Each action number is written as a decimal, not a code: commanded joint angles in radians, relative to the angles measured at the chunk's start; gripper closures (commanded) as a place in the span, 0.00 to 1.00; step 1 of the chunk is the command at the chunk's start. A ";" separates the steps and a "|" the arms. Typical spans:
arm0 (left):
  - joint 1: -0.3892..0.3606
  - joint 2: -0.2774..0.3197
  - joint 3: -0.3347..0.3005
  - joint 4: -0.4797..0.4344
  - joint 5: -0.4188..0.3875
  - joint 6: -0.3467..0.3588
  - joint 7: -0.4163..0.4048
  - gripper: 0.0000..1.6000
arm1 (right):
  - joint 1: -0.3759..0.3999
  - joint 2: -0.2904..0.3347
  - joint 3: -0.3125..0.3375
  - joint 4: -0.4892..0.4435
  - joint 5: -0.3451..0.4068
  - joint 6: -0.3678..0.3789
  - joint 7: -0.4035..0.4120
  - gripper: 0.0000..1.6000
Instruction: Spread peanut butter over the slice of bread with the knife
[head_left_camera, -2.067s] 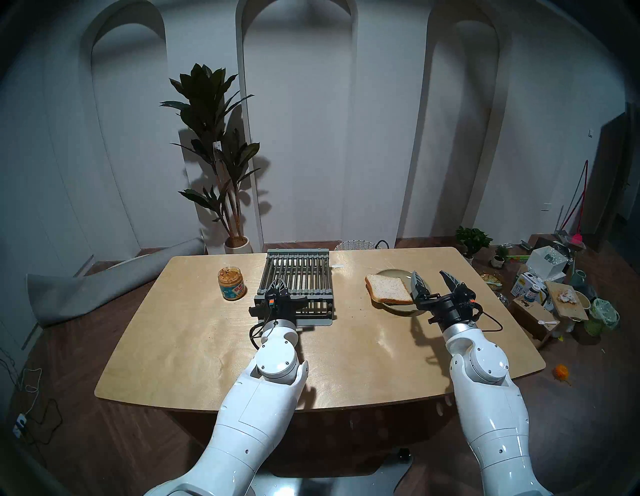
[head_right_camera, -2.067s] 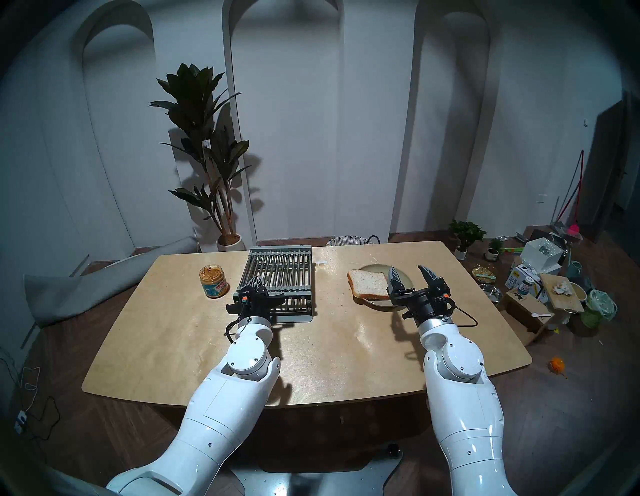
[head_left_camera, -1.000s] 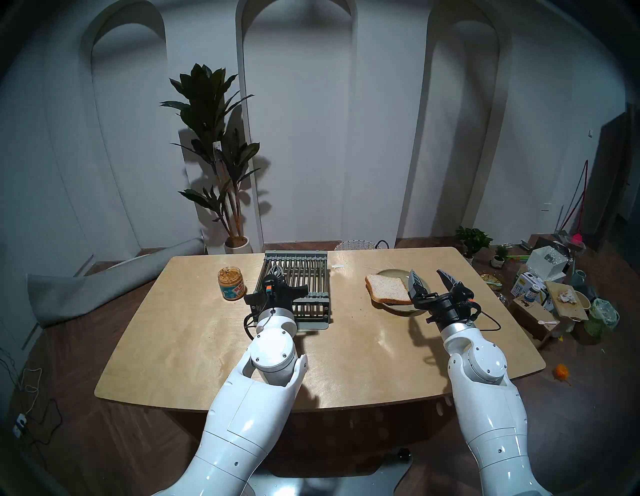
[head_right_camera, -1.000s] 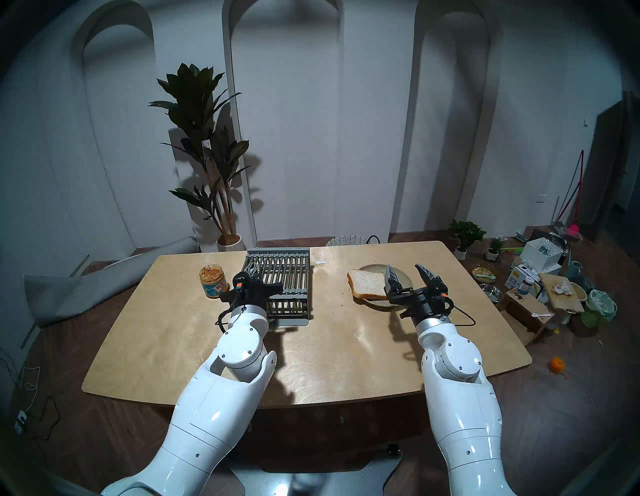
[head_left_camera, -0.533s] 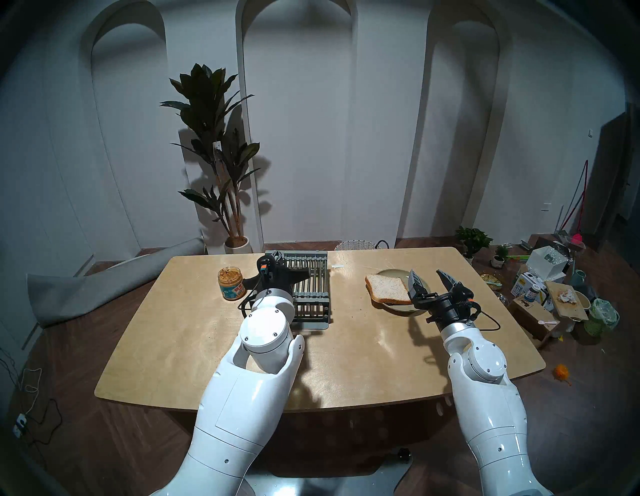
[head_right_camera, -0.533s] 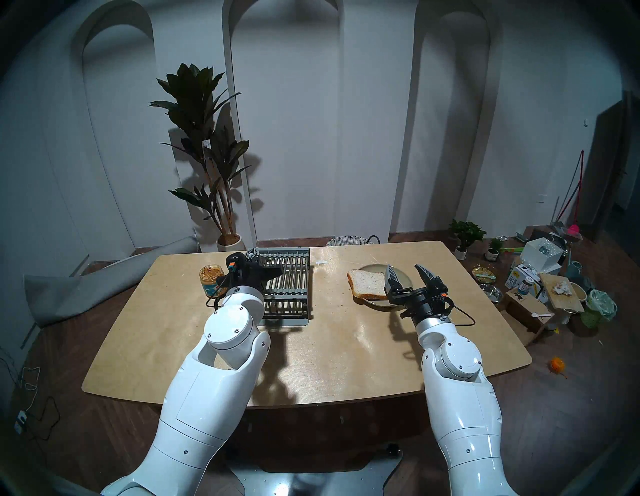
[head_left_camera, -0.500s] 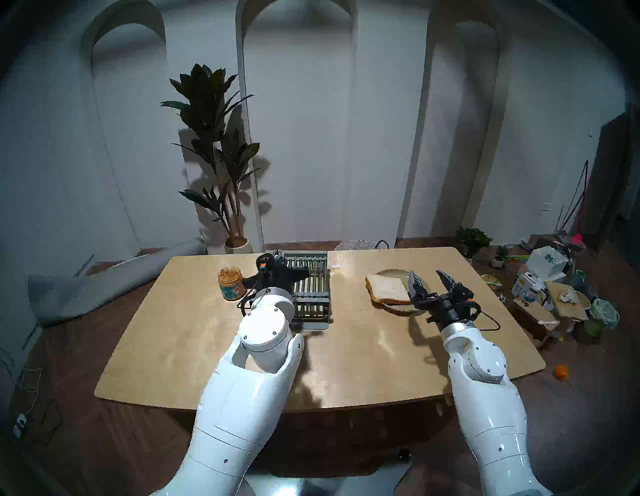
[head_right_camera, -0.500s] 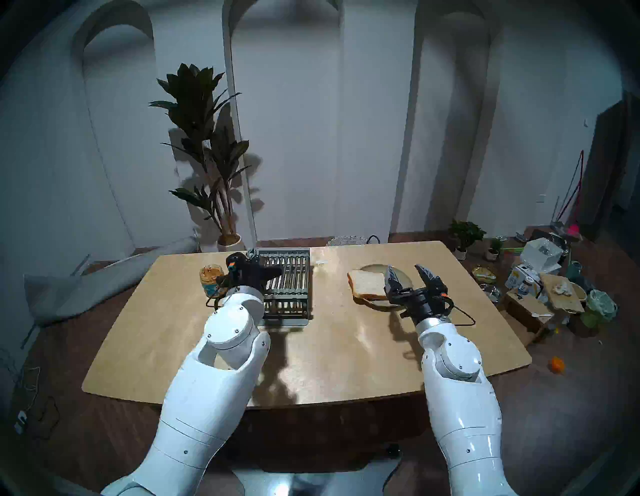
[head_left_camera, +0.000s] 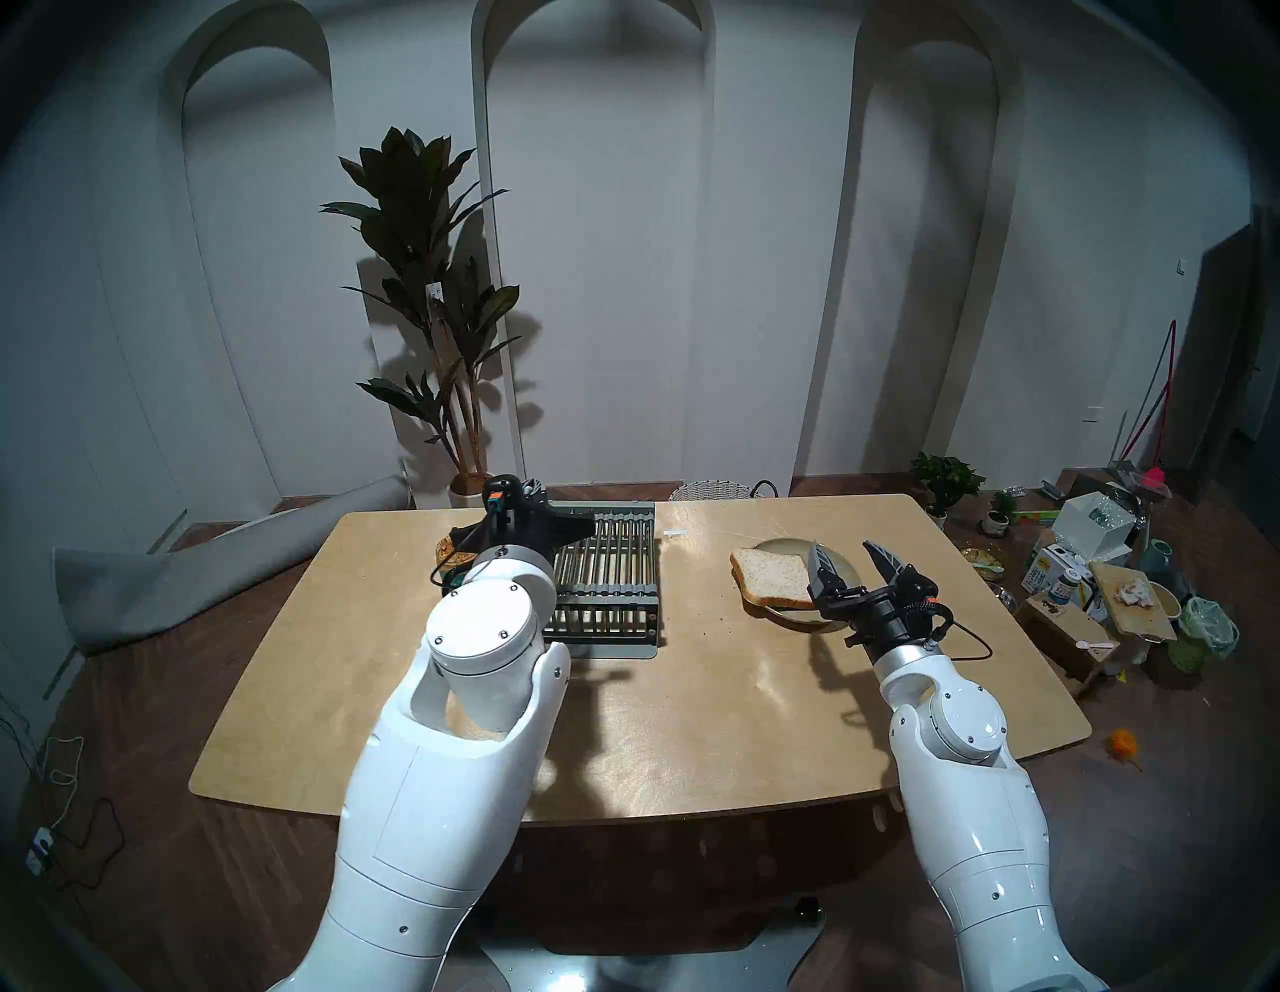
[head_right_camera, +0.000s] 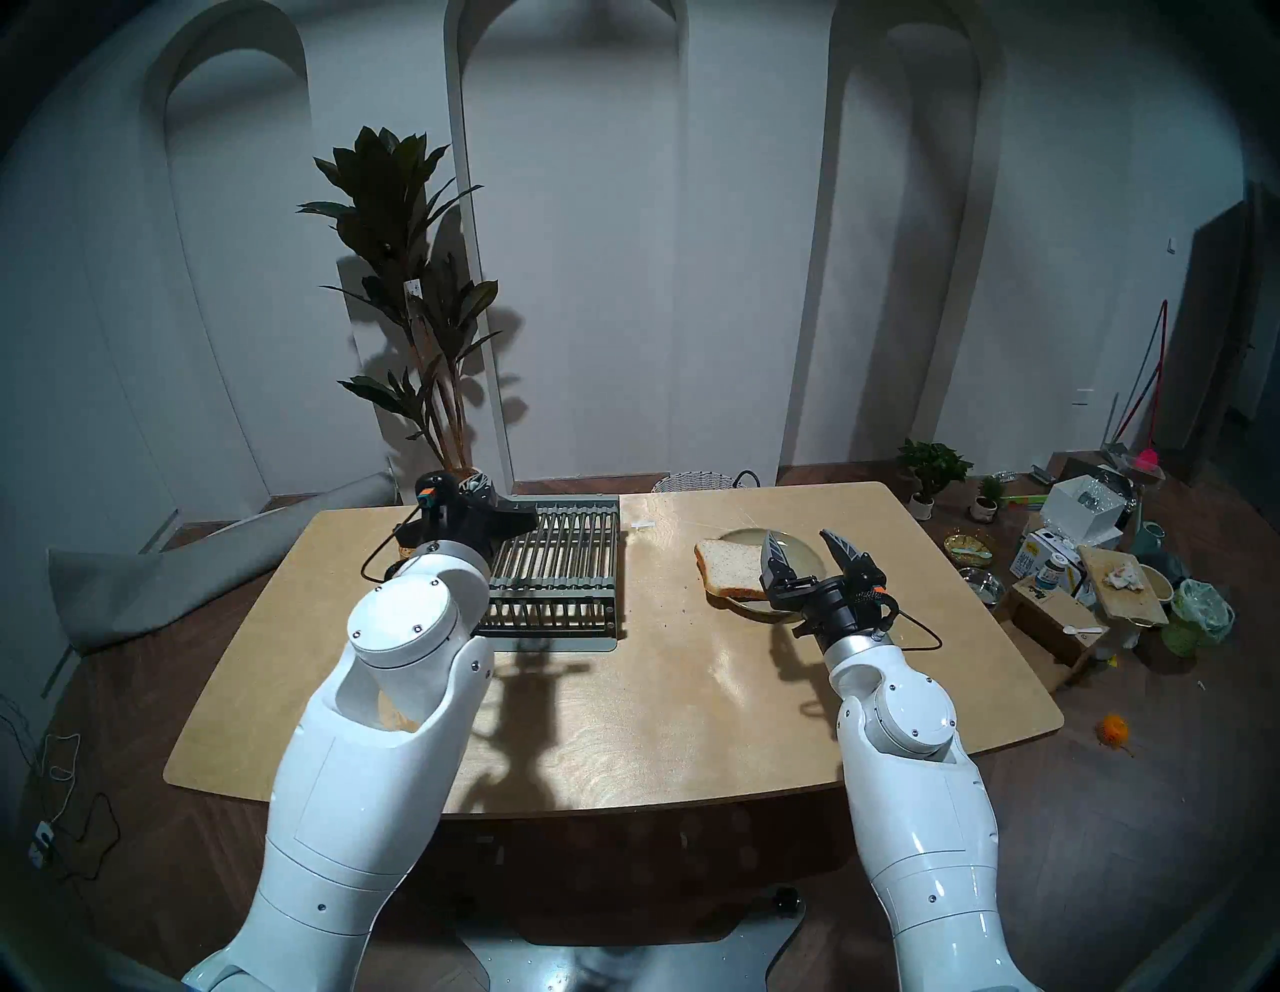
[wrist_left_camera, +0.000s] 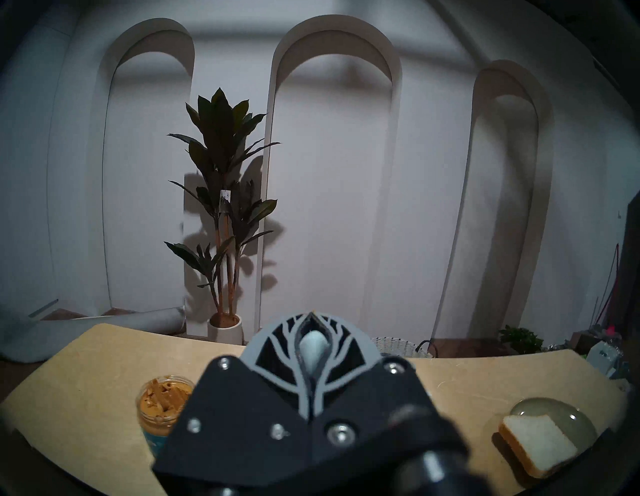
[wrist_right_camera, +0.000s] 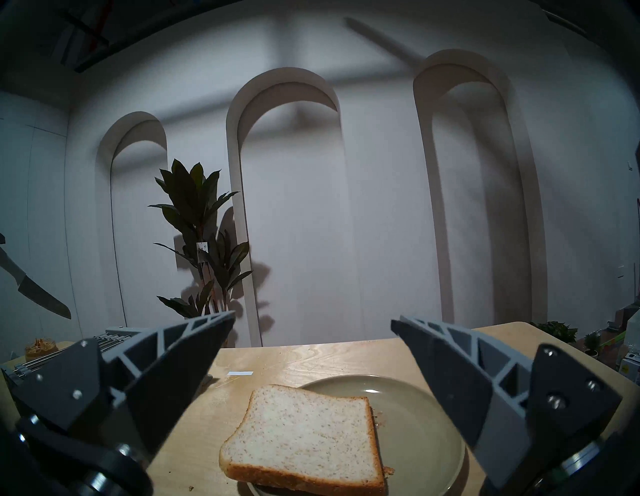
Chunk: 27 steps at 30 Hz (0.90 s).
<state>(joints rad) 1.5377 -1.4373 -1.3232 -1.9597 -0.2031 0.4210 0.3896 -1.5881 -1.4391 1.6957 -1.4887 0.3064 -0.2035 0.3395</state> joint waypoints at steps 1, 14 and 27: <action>0.013 0.111 -0.056 -0.111 0.038 0.119 -0.039 1.00 | 0.008 -0.011 -0.012 -0.020 0.001 -0.006 0.001 0.00; -0.062 0.273 -0.091 -0.126 0.092 0.388 -0.268 1.00 | -0.018 -0.025 -0.038 -0.046 0.005 -0.007 0.002 0.00; -0.205 0.423 -0.068 -0.082 0.122 0.436 -0.452 1.00 | -0.045 -0.028 -0.051 -0.067 0.004 -0.006 -0.003 0.00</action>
<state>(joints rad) 1.4494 -1.1168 -1.4148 -2.0500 -0.1028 0.8455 0.0073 -1.6318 -1.4634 1.6421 -1.5191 0.3128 -0.2037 0.3438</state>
